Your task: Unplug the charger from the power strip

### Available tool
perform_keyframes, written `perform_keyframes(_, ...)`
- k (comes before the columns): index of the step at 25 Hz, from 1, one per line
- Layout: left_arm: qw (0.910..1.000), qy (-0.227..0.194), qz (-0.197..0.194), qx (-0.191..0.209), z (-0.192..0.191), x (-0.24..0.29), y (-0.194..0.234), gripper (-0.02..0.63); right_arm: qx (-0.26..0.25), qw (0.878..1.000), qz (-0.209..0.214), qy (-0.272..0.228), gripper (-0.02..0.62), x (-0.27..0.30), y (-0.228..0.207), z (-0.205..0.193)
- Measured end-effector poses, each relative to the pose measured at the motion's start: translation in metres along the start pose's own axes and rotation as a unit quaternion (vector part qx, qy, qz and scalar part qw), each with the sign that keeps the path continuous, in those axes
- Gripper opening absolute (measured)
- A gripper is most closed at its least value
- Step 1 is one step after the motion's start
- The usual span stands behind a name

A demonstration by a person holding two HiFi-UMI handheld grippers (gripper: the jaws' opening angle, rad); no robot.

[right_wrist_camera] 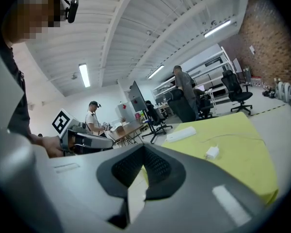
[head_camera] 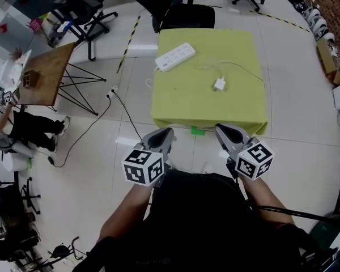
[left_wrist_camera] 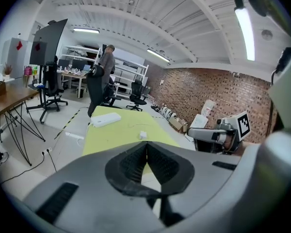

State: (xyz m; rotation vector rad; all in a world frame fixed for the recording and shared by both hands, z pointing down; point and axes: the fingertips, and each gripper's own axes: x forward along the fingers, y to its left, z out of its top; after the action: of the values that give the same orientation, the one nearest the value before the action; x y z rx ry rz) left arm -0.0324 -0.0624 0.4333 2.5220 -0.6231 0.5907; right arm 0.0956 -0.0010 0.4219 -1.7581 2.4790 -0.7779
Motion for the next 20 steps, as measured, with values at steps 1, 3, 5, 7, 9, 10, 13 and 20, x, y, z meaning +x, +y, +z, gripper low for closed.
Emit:
perform_keyframes(1,1.0000,0.000,-0.001,0.004,0.001,-0.002,0.004,0.005,0.001,1.000,-0.003,0.000,0.002,0.004,0.002,-0.001)
perform_keyframes(3,1.0000,0.003,0.000,0.008,0.001,-0.006,0.014,0.005,0.001,1.000,-0.006,0.003,0.002,0.012,0.008,-0.003)
perform_keyframes(5,0.9999,0.009,-0.004,0.005,-0.001,-0.010,0.027,0.005,-0.003,1.000,-0.009,0.007,0.002,0.022,0.017,-0.003)
perform_keyframes(7,0.9998,0.014,-0.011,0.006,-0.002,-0.011,0.038,0.005,-0.005,1.000,-0.014,0.011,0.002,0.033,0.024,-0.002)
perform_keyframes(9,0.9996,0.014,-0.020,0.010,0.000,-0.010,0.044,0.005,-0.005,1.000,-0.019,0.013,0.002,0.042,0.027,-0.002)
perform_keyframes(10,0.9996,0.012,-0.024,0.013,0.002,-0.009,0.046,0.005,-0.005,1.000,-0.021,0.015,0.002,0.046,0.028,-0.002)
perform_keyframes(13,0.9995,0.008,-0.029,0.013,0.005,-0.007,0.049,0.005,-0.005,0.999,-0.026,0.023,0.002,0.052,0.027,-0.005)
perform_keyframes(20,0.9994,-0.004,-0.033,0.007,0.012,-0.010,0.064,0.005,-0.014,0.999,-0.033,0.030,0.002,0.062,0.035,-0.002)
